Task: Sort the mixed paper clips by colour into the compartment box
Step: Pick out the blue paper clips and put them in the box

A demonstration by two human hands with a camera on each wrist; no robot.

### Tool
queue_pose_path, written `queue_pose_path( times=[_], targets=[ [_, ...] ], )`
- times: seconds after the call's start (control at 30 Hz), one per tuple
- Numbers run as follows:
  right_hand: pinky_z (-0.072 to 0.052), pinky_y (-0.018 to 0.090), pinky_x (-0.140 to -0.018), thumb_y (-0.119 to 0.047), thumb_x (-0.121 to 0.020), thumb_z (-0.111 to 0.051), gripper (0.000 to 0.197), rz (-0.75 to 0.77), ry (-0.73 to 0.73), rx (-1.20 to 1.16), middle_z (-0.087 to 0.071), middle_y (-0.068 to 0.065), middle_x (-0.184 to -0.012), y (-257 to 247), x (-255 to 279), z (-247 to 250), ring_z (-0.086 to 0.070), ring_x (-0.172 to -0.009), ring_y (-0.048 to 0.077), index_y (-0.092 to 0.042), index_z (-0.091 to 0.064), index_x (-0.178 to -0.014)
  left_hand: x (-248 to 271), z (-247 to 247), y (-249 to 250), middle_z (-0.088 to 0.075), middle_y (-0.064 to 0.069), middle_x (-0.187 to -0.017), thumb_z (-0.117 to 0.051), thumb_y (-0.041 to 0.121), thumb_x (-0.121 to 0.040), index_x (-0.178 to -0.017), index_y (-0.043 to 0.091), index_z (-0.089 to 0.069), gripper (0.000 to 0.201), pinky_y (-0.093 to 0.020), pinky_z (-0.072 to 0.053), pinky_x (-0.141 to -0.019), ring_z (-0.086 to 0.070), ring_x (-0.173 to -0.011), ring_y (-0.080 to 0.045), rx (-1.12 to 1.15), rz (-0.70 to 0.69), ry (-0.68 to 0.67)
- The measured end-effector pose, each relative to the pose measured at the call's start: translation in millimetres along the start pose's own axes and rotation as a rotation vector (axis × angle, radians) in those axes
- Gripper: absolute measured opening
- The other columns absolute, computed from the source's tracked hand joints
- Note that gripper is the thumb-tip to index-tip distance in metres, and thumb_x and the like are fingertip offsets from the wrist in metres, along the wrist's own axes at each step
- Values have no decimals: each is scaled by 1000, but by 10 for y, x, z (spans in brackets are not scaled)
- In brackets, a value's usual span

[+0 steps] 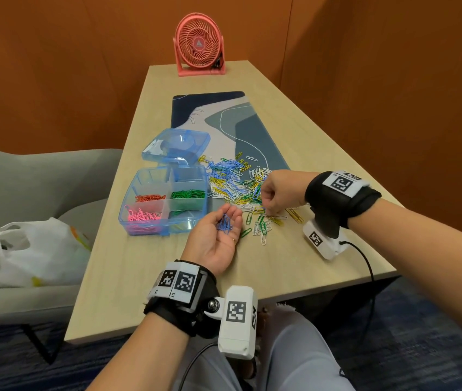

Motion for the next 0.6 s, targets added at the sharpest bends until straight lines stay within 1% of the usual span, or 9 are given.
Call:
queue_pose_path(
  times=[0.07, 0.13, 0.2, 0.3, 0.37, 0.43, 0.5, 0.53, 0.6],
  targets=[
    [-45, 20, -60, -12, -80, -69, 11, 23, 21, -71, -65, -4, -69, -39, 23, 68, -56, -62, 9, -17, -62, -74, 3, -11, -1, -60, -13, -85, -38, 6, -99, -92, 0, -56, 20, -23, -56, -61, -60, -79, -20, -16, 0, -4],
    [-48, 21, -62, -8, -81, -67, 8, 60, 16, -157, -69, -1, -70, -142, 44, 109, -58, -59, 8, -16, -64, -82, -3, -19, -8, -61, -14, -89, -37, 6, -99, -92, -1, -57, 22, -27, -54, -71, -60, -83, -21, -47, -1, -3],
    [-49, 21, -61, -6, -81, -66, 14, 116, 11, -222, -69, 0, -71, -294, 57, 138, -57, -56, 6, -16, -66, -91, -5, -41, -27, -61, -15, -92, -35, 7, -99, -92, -1, -57, 25, -30, -51, -78, -60, -85, -22, -72, 6, -13],
    [-53, 22, -62, -1, -82, -62, 19, 166, -6, -297, -70, 2, -74, -443, 62, 159, -60, -57, 7, -12, -66, -98, 1, -84, -73, -61, -18, -92, -31, 13, -101, -93, -2, -56, 31, -35, -54, -80, -60, -86, -25, -54, 33, -32],
    [-54, 24, -64, 1, -82, -60, 19, 110, 36, -210, -70, 3, -73, -358, 20, 210, -62, -61, 11, -13, -68, -93, -3, -81, -85, -60, -19, -94, -30, 15, -102, -97, -3, -56, 32, -39, -48, -88, -58, -95, -27, -44, 41, -25],
    [-53, 26, -68, 1, -81, -56, 20, 22, 106, -43, -69, 4, -74, -198, -22, 291, -63, -68, 16, -12, -70, -88, -9, -70, -82, -59, -19, -96, -29, 14, -102, -96, -4, -55, 33, -39, -43, -95, -54, -105, -29, -46, 43, -19],
    [-50, 28, -68, -2, -83, -53, 18, -54, 163, 51, -70, 10, -81, -50, -41, 349, -60, -72, 20, -7, -71, -86, -8, -69, -79, -58, -19, -97, -29, 12, -102, -95, -5, -55, 31, -37, -41, -99, -52, -108, -29, -37, 40, -29],
    [-47, 28, -65, -4, -84, -53, 18, -81, 175, 69, -69, 13, -83, 6, -48, 353, -58, -71, 21, -4, -71, -85, -7, -74, -78, -58, -19, -98, -29, 11, -101, -96, -5, -55, 31, -37, -43, -97, -52, -107, -28, -38, 38, -36],
    [-45, 25, -56, -8, -83, -59, 14, -126, 150, 61, -66, 13, -76, 92, -61, 302, -56, -61, 20, -1, -72, -85, -7, -80, -77, -59, -18, -97, -29, 11, -101, -96, -4, -55, 30, -33, -51, -86, -56, -101, -27, -45, 34, -45]
  ],
)
Point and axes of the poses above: each hand's wrist, its own x-axis away from the middle knuckle, its own z-axis out of the back of the hand, y = z × x, the point moved 10 cm from there along -x, towards the middle knuckle
